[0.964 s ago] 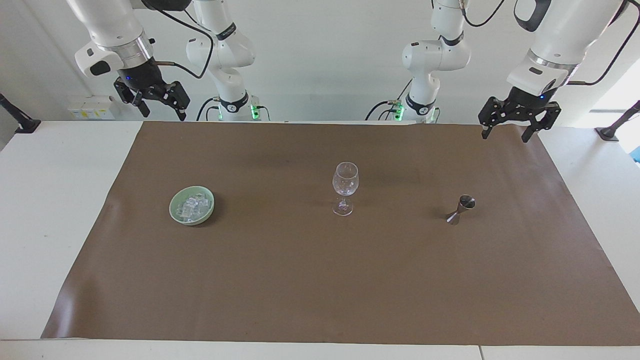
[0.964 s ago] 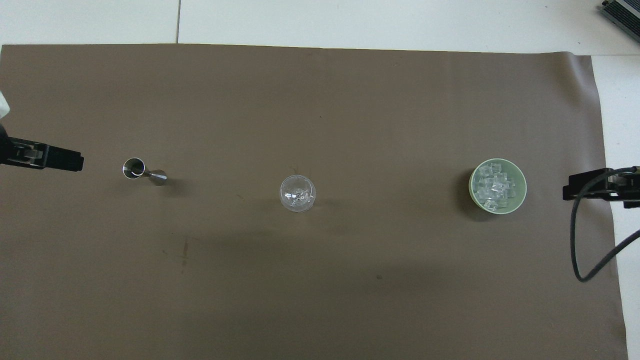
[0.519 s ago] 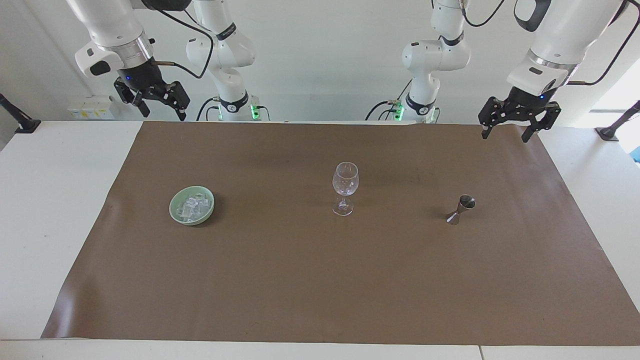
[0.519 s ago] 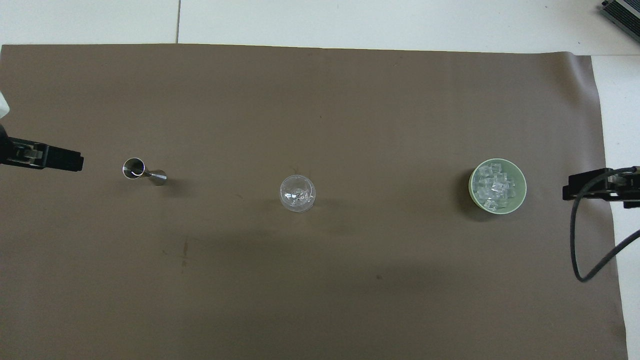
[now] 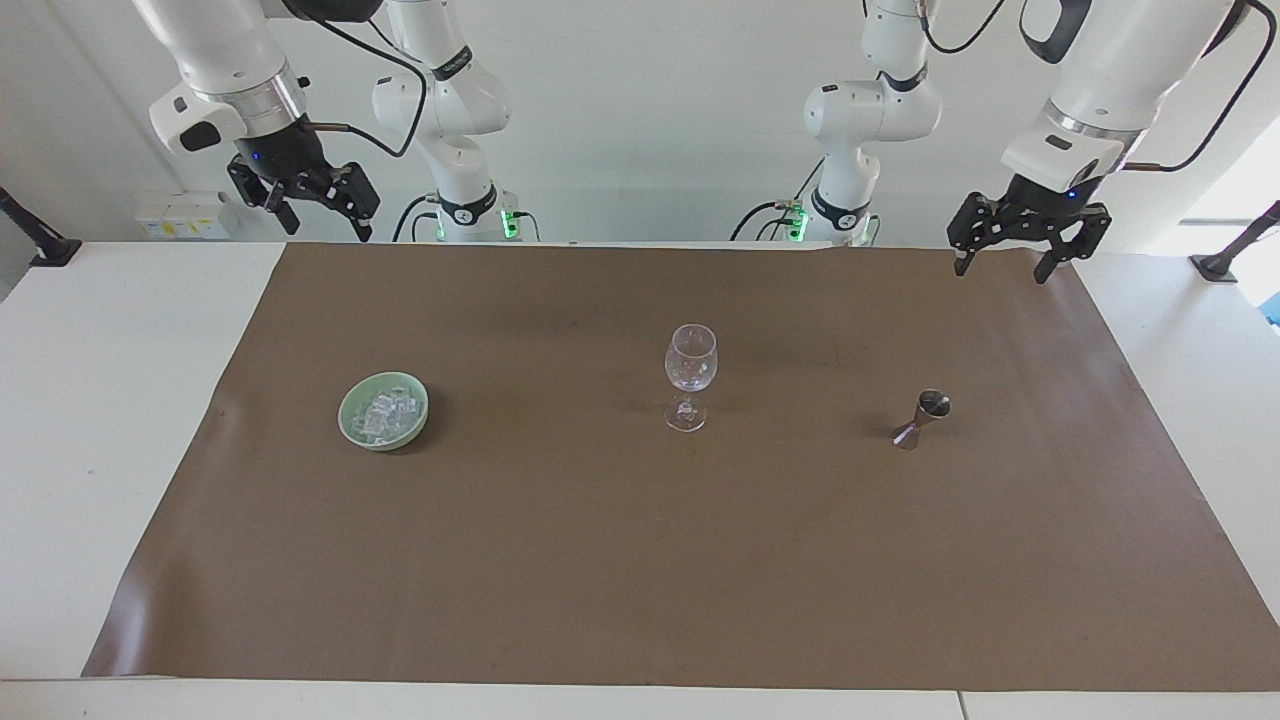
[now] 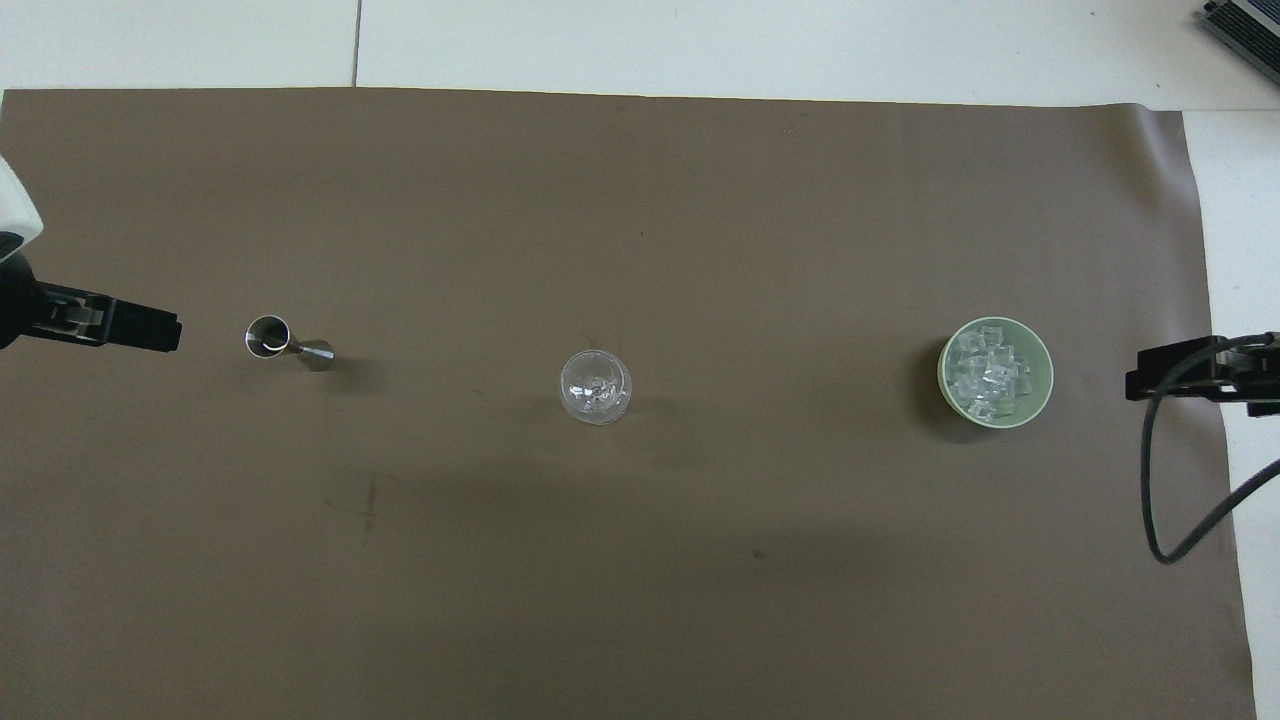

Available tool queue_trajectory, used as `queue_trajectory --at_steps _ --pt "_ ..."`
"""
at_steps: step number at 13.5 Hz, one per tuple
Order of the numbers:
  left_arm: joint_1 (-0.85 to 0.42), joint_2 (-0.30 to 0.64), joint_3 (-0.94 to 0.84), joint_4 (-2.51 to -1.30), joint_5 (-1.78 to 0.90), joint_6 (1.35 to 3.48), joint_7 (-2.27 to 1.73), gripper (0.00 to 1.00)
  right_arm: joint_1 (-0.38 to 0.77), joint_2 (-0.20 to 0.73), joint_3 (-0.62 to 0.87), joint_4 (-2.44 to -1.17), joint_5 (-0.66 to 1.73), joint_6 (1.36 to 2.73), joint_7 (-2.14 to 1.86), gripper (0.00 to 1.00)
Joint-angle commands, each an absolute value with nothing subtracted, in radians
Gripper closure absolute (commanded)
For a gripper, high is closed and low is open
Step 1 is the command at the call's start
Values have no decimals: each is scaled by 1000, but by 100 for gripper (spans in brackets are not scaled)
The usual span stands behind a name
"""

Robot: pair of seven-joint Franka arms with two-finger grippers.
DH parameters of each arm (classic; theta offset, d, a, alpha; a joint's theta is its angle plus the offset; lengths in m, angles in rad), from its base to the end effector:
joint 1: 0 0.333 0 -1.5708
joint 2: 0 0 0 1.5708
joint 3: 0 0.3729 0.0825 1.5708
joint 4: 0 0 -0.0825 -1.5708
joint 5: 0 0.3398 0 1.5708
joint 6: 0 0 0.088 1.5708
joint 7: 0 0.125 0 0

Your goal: Pour wine and add ice with both arms

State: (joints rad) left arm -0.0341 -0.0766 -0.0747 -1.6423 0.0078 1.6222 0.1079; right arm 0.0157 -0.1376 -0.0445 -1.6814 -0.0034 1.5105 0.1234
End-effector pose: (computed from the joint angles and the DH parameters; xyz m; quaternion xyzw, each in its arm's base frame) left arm 0.4851 -0.0539 0.6754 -0.9937 0.1082 -0.0281 0.0067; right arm 0.4516 -0.0154 0.6774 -0.9970 0.0758 0.0168 0.0006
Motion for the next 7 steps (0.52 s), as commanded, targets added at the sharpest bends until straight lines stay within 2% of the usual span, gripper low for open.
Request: queue_trajectory --at_steps 1,7 --pt "-38 -100 -75 -1663 12 1604 62 0 11 -147 -44 -1681 12 1496 94 0" --pt "-18 -92 -74 -1675 6 1637 35 0 11 -147 -44 -1681 12 1496 94 0"
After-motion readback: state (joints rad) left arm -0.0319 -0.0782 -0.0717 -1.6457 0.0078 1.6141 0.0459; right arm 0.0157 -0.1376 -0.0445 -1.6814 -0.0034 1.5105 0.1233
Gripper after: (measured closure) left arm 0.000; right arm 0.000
